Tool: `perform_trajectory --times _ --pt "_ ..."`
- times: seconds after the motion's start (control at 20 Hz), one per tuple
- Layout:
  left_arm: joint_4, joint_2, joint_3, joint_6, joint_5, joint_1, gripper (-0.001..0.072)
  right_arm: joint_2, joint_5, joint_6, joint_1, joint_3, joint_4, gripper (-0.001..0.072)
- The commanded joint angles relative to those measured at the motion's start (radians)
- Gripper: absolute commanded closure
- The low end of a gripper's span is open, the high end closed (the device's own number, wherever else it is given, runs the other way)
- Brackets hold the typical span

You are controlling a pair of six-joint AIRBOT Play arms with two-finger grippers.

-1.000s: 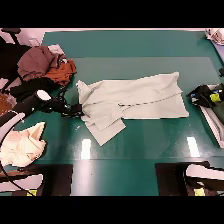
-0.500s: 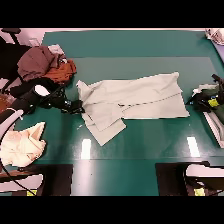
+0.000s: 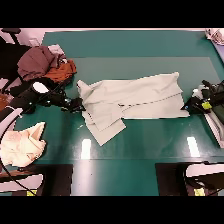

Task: Fold the shirts.

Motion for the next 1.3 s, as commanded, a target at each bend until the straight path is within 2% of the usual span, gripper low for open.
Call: perform_trajectory --times 0.0,0.1,0.15,0.3,0.4,0.55,0.65,0.7,0.8,0.85,1.05,1.15,1.2,1.25 --pt "-0.019 0.001 0.002 -0.006 -0.004 0.000 0.0678 -0.028 -0.011 -0.002 0.089 -0.003 -0.008 0.0301" --pt "-0.019 0.001 0.002 -0.024 -0.010 0.000 0.0678 -0.026 0.000 -0.002 0.150 -0.001 -0.008 0.0663" --pt "-0.031 0.001 0.003 -0.025 -0.023 0.000 0.0678 -0.014 0.000 -0.001 0.168 -0.001 -0.008 0.0685" --pt "-0.106 0.004 0.027 -0.039 -0.102 0.000 0.0678 0.075 0.020 0.005 0.185 0.000 0.012 0.0688" --pt "-0.103 0.038 0.059 -0.080 -0.138 0.005 0.0678 0.187 0.042 0.015 0.153 0.000 0.042 0.0688" --pt "-0.165 0.146 0.132 -0.187 -0.137 0.085 0.0679 0.373 0.028 0.010 0.037 0.021 0.343 0.0692" --pt "-0.188 0.218 0.244 -0.277 -0.134 0.172 0.0679 0.462 0.005 -0.006 -0.033 0.121 0.594 0.0693" --pt "-0.190 0.244 0.314 -0.333 -0.114 0.210 0.0679 0.497 -0.030 -0.018 -0.052 0.196 0.665 0.0693" --pt "-0.207 0.262 0.468 -0.427 -0.087 0.257 0.0679 0.527 -0.110 -0.013 -0.051 0.374 0.628 0.0693" --pt "-0.230 0.262 0.547 -0.444 -0.071 0.269 0.0679 0.524 -0.113 0.009 -0.045 0.464 0.623 0.0693" --pt "-0.251 0.262 0.875 -0.552 -0.043 0.271 0.0679 0.434 -0.002 0.063 -0.001 0.907 0.583 0.0693" --pt "-0.233 0.262 1.019 -0.616 -0.063 0.271 0.0679 0.410 0.040 0.079 -0.002 1.043 0.551 0.0693" --pt "-0.166 0.262 1.078 -0.616 -0.078 0.270 0.0679 0.426 0.023 0.081 -0.013 1.047 0.534 0.0693" --pt "-0.055 0.262 1.099 -0.680 -0.106 0.271 0.0679 0.455 -0.011 0.106 -0.021 1.000 0.495 0.0693"
